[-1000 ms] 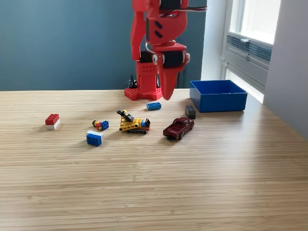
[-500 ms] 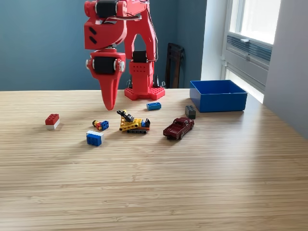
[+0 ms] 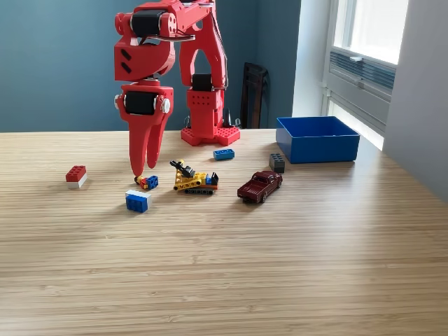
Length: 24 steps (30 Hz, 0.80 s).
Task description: Grasp a lego block and put it in the bin.
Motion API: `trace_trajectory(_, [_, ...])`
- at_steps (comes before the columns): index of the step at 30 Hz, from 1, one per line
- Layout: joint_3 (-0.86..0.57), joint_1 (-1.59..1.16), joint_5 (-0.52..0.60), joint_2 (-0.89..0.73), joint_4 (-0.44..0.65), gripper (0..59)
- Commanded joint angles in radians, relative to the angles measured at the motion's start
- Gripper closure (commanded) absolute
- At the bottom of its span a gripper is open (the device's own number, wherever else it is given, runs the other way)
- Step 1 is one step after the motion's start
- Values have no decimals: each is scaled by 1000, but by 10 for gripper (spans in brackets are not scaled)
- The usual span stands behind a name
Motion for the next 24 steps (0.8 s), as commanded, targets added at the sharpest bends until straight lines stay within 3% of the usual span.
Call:
trace_trajectory(1, [-126, 8, 8, -89, 18, 328])
trace_trajectory(18, [-325, 29, 49, -324, 75, 385])
trace_trajectory(21, [-359, 35, 52, -353, 92, 433])
trace_trajectory(24, [-385, 43, 60, -373, 107, 526])
